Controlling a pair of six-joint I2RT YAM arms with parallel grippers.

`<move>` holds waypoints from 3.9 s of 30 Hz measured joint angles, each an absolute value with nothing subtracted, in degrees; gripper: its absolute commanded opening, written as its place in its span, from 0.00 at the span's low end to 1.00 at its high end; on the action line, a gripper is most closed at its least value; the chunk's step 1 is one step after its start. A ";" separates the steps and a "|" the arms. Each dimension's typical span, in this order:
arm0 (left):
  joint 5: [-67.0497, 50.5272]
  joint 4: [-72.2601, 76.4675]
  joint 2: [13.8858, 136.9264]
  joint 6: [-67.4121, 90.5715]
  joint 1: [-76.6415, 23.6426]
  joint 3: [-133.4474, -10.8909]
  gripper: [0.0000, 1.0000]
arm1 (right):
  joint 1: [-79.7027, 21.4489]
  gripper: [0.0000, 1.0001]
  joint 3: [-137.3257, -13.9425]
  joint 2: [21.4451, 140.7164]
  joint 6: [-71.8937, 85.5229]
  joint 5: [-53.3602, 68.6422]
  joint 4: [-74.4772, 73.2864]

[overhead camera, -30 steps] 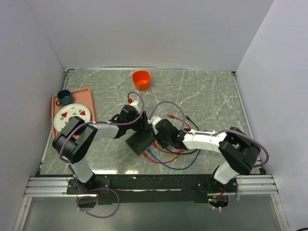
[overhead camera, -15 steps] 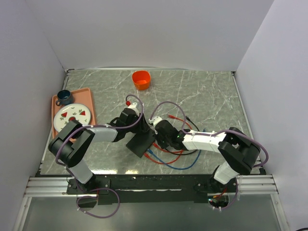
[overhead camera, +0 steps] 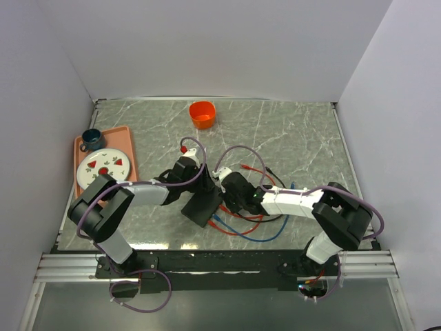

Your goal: Insert the plug into the switch port

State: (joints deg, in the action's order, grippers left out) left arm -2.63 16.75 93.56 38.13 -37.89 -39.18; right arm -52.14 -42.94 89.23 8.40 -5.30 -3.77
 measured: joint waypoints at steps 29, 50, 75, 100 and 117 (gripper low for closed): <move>0.05 10.66 90.67 37.08 -38.65 -39.62 0.70 | -52.66 0.00 -48.62 93.54 3.79 -2.79 -8.19; 0.30 -1.89 87.07 35.11 -39.55 -41.23 0.74 | -52.90 0.00 -45.23 90.87 2.59 -5.15 -2.15; -5.10 4.05 90.32 33.56 -38.11 -41.87 0.68 | -51.92 0.00 -42.09 89.76 -4.14 0.36 -0.16; -6.90 8.86 92.62 27.62 -38.28 -42.30 0.64 | -51.57 0.00 -43.11 89.89 -1.98 1.50 -2.90; -7.40 8.34 90.59 28.25 -39.66 -41.23 0.60 | -51.20 0.00 -48.34 90.85 -0.25 5.63 -11.49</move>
State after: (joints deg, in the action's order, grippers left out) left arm -7.40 8.34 90.59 28.25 -39.66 -41.23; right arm -51.20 -48.34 90.85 -0.25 5.63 -11.49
